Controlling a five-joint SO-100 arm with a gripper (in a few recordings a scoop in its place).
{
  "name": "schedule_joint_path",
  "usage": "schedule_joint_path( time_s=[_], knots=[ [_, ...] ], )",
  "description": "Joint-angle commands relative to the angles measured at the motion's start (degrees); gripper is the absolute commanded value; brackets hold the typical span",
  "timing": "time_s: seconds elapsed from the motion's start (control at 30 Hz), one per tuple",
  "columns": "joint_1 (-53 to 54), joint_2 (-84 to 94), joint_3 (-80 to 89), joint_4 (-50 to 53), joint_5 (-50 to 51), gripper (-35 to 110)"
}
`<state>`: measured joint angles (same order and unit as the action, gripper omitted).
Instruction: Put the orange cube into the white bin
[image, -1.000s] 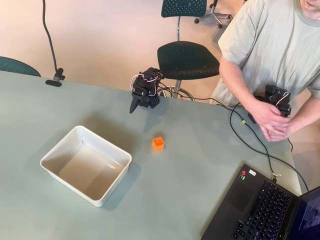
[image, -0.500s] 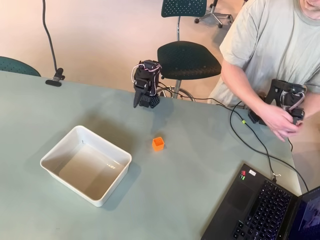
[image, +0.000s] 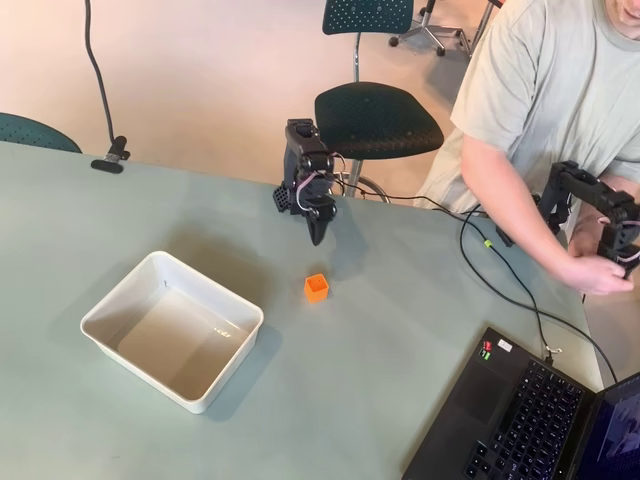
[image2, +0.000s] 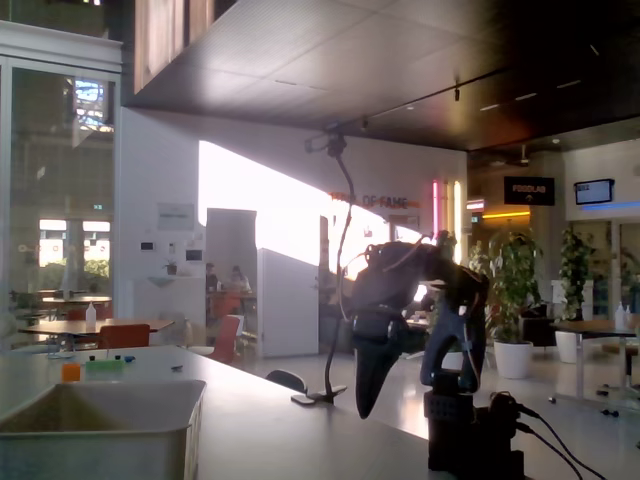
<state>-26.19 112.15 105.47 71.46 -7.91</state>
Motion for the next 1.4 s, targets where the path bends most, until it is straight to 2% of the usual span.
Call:
schedule_joint_path(
  time_s=[0.0, 0.3, 0.87, 1.0, 1.17, 1.37],
  knots=[
    [-0.79, -6.06, -2.64, 0.0, 0.18, -3],
    [0.09, -9.58, -1.93, -6.77, 0.62, 7],
    [0.26, -9.58, 4.57, -6.15, 0.88, 47],
    [0.26, -9.58, 4.83, -5.98, 4.22, 55],
    [0.26, -9.84, 4.83, -5.98, 10.72, 61],
    [0.26, -13.45, 5.98, -5.8, 12.04, 63]
  ],
)
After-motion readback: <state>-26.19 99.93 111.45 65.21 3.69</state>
